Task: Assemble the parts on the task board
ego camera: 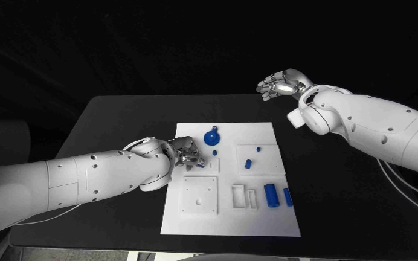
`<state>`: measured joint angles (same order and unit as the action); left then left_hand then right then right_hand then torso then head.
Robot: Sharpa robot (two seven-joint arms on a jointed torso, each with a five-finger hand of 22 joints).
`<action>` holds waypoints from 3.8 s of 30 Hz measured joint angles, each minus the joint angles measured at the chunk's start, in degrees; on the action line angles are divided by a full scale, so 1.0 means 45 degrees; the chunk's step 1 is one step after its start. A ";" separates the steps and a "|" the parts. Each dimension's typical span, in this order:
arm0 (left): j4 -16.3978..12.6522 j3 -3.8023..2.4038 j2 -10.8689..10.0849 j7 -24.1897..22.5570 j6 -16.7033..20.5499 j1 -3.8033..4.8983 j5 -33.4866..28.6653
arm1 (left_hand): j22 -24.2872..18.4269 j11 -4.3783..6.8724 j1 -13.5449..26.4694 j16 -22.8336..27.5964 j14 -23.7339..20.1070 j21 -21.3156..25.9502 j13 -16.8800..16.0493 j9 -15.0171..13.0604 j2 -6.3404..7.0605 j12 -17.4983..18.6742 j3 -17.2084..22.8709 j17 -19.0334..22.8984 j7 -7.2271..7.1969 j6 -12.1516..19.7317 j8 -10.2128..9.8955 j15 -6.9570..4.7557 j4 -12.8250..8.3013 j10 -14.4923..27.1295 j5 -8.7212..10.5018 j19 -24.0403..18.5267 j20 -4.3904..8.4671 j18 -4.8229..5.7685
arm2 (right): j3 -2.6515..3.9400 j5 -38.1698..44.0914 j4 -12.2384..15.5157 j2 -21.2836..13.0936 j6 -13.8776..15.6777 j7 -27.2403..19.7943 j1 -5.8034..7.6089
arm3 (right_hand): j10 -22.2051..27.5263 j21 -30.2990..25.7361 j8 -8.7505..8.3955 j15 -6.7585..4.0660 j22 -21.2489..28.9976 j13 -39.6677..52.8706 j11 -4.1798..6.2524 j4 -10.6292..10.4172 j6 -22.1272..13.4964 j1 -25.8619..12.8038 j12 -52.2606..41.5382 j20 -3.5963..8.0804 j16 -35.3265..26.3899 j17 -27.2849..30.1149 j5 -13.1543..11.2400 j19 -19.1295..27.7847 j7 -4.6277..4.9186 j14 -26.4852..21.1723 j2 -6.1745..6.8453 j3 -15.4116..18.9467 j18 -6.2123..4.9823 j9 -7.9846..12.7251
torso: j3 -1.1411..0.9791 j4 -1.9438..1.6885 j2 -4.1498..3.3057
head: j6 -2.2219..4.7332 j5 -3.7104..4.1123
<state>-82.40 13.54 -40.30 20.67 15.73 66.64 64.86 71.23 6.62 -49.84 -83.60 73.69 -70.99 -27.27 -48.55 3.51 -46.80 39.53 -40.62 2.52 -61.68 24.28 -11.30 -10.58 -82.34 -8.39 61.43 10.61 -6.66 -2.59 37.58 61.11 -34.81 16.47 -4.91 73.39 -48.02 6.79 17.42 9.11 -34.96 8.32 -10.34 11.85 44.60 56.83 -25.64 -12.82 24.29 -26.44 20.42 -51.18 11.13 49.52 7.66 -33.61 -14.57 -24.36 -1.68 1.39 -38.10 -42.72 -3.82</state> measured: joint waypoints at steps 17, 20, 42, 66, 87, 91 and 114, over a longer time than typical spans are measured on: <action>0.0043 -0.0015 0.0019 0.0018 -0.0132 0.0019 -0.0093 | -0.0002 0.0000 0.0000 -0.0052 -0.0027 0.0000 0.0049 0.0018 0.0000 -0.0083 -0.0094 0.0040 0.0004 -0.0010 0.0065 -0.0028 0.0020 0.0000 -0.0042 -0.0020 -0.0021 -0.0003 | 0.0000 -0.0002 -0.0012 0.0011 0.0001 -0.0001 -0.0017 | 0.0000 -0.0048 0.0000 0.0042 0.0040 -0.0070 0.0000 0.0000 0.0000 -0.0012 0.0051 -0.0046 0.0000 0.0068 0.0033 0.0046 0.0000 -0.0046 -0.0013 0.0000 0.0006 0.0025 | -0.0002 0.0000 0.0000 | -0.0012 0.0017; 0.0055 -0.0016 0.0021 0.0018 -0.0141 0.0020 -0.0110 | -0.0002 0.0000 0.0010 -0.0052 -0.0027 0.0000 0.0077 0.0019 0.0010 -0.0139 -0.0163 0.0070 -0.0002 -0.0021 0.0065 -0.0028 0.0092 0.0000 0.0196 -0.0021 -0.0021 -0.0007 | 0.0000 -0.0002 -0.0018 0.0015 0.0001 -0.0001 -0.0024 | 0.0005 -0.0048 0.0000 0.0043 0.0040 -0.0081 -0.0005 0.0000 0.0000 -0.0012 0.0051 -0.0046 0.0000 0.0068 0.0050 0.0046 0.0000 -0.0046 -0.0013 -0.0001 0.0008 0.0026 | -0.0005 0.0001 -0.0001 | -0.0012 0.0018; 0.0156 0.0021 0.0038 0.0145 -0.0229 -0.0010 -0.0177 | -0.0004 0.0037 0.0672 -0.0114 0.0179 0.0000 0.0238 0.0007 0.0672 -0.0310 -0.0221 0.0164 -0.0635 -0.0898 0.0065 -0.0232 0.0820 0.0086 0.0551 -0.0021 -0.0022 -0.0307 | 0.0000 -0.0019 -0.0021 0.0021 -0.0013 0.0002 -0.0038 | 0.0047 -0.0096 0.0000 0.0065 0.0067 -0.0158 -0.0047 -0.0001 -0.0038 -0.0062 0.0050 -0.0045 0.0000 0.0139 0.0099 0.0046 0.0037 -0.0111 0.0038 0.0071 0.0082 0.0064 | -0.0002 0.0001 -0.0001 | -0.0021 0.0028; 0.0262 0.0036 0.0086 0.0253 -0.0277 -0.0051 -0.0252 | -0.0007 0.0042 0.1133 -0.0207 0.0151 0.0000 0.0386 -0.0017 0.1130 -0.0396 -0.0281 0.0247 -0.0787 -0.2288 0.0192 -0.0297 0.1654 0.0087 0.1138 -0.0021 -0.0023 -0.0293 | 0.0000 -0.0034 -0.0039 0.0025 -0.0024 0.0004 -0.0052 | 0.0046 -0.0096 0.0000 0.0101 0.0078 -0.0201 -0.0046 -0.0036 -0.0037 -0.0061 0.0050 -0.0089 0.0000 0.0171 0.0098 0.0091 0.0036 -0.0154 0.0038 0.0106 0.0094 0.0074 | 0.0009 0.0001 0.0001 | 0.0012 0.0066; 0.0249 -0.0036 0.0080 0.0280 -0.0279 -0.0051 -0.0667 | -0.0007 0.0034 0.1145 -0.0207 0.0145 0.0001 0.0475 -0.0014 0.1280 -0.0395 -0.0229 0.0301 -0.0772 -0.2170 0.0191 -0.0287 0.1706 0.0174 0.1138 -0.0022 -0.0022 -0.0204 | 0.0000 -0.0034 -0.0073 0.0030 -0.0045 0.0007 -0.0095 | 0.0046 -0.0095 0.0000 0.0084 0.0077 -0.0228 -0.0046 -0.0036 -0.0034 -0.0061 0.0050 -0.0089 0.0001 0.0195 0.0148 0.0091 0.0033 -0.0173 0.0038 0.0105 0.0096 0.0084 | 0.0000 0.0000 -0.0004 | -0.0007 0.0096; 0.0238 -0.0080 0.0079 0.0280 -0.0281 -0.0050 -0.0801 | -0.0029 0.0034 0.1266 -0.0207 0.0129 0.0001 0.0551 -0.0046 0.1569 -0.0396 -0.0156 0.0348 -0.0801 -0.2140 0.0190 -0.0271 0.1963 0.0174 0.1137 -0.0022 -0.0022 -0.0306 | 0.0000 -0.0035 -0.0073 0.0028 -0.0048 0.0008 -0.0098 | 0.0046 -0.0095 0.0000 0.0084 0.0078 -0.0227 -0.0046 -0.0036 -0.0034 -0.0060 0.0050 -0.0089 0.0001 0.0195 0.0148 0.0090 0.0032 -0.0173 0.0038 0.0105 0.0095 0.0084 | -0.0002 0.0000 -0.0002 | -0.0009 0.0106; 0.0234 -0.0093 0.0061 0.0229 -0.0376 -0.0048 -0.1708 | -0.0046 -0.0150 0.1051 -0.0149 -0.0039 0.0000 0.0944 -0.0149 0.0534 -0.0395 -0.0226 0.0477 -0.0481 -0.1360 -0.0649 -0.0112 0.0786 0.0226 -0.0663 -0.0166 -0.0061 -0.0162 | 0.0000 -0.0042 -0.0105 0.0040 -0.0070 0.0012 -0.0159 | 0.0046 -0.0095 0.0000 0.0083 0.0086 -0.0252 -0.0046 0.0000 -0.0025 -0.0060 0.0050 -0.0089 0.0001 0.0219 0.0148 0.0090 0.0024 -0.0173 0.0038 0.0140 0.0098 0.0094 | 0.0000 -0.0009 -0.0001 | -0.0027 0.0120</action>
<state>-81.35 13.13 -40.03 21.70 14.03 66.43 57.17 71.03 5.94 -45.11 -84.27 73.51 -70.99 -23.02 -49.22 5.92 -48.58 38.51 -38.48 0.36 -67.80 21.36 -11.81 -7.04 -81.32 -11.38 60.68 10.34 -7.39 -2.60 37.39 60.64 -34.62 16.16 -4.86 72.68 -47.82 6.36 17.42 9.48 -34.57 7.18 -10.55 11.85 44.49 56.56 -25.41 -13.22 24.29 -25.46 21.08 -50.77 11.24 48.74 7.83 -32.98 -14.13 -23.94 -1.68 1.35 -38.10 -42.84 -3.28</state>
